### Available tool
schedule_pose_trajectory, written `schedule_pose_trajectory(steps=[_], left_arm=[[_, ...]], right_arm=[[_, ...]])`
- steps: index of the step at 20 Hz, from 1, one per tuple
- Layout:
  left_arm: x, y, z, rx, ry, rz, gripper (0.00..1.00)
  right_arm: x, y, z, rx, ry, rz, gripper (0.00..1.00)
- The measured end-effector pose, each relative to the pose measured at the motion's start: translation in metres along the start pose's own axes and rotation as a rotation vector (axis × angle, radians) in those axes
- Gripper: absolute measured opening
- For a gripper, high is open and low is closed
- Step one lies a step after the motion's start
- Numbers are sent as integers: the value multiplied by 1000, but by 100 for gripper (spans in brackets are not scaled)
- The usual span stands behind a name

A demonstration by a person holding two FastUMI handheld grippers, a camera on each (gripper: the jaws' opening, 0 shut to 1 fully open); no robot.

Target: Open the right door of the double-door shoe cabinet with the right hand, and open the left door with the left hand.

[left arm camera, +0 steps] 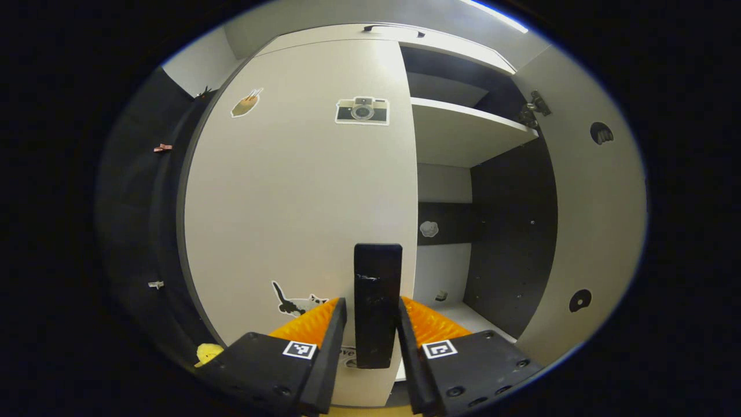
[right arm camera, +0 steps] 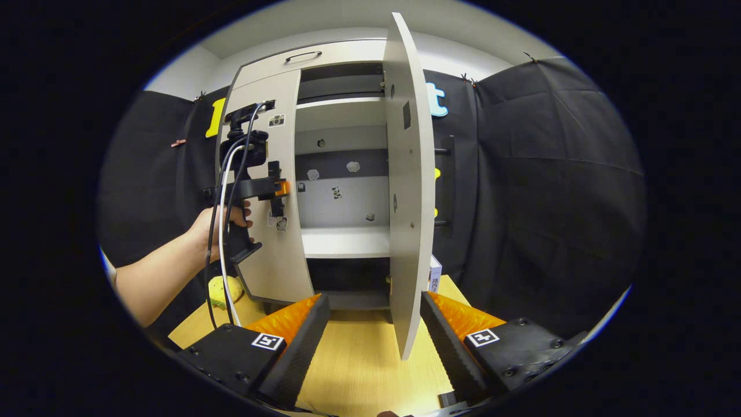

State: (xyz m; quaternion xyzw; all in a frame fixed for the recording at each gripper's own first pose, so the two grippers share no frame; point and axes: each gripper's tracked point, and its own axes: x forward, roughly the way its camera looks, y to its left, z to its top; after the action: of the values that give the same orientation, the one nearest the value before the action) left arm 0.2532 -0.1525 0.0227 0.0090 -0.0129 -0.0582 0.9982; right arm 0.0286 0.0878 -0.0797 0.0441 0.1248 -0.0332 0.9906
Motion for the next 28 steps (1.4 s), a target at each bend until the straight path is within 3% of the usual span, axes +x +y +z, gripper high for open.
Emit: schedule_pose_trajectory(steps=[3, 8, 11, 15, 17, 21, 28], left_arm=[[-1, -4, -2, 19, 9, -7, 36], [-2, -5, -5, 6, 3, -81, 25], [-2, -4, -5, 20, 5, -61, 10], [-5, -4, -6, 5, 28, -38, 10], [-12, -3, -5, 23, 17, -33, 10], [-42, 3, -5, 6, 27, -90, 10], [-92, 24, -7, -8, 34, -133, 10]], right_arm=[[3, -1, -3, 17, 19, 4, 99], [3, -5, -12, 26, 50, 11, 99], [0, -8, -10, 39, 44, 8, 99], [3, -10, -12, 34, 56, 10, 98], [5, -23, -9, 10, 43, -32, 99], [3, -29, -5, 16, 26, -70, 98], [2, 14, 15, -27, -23, -38, 98]])
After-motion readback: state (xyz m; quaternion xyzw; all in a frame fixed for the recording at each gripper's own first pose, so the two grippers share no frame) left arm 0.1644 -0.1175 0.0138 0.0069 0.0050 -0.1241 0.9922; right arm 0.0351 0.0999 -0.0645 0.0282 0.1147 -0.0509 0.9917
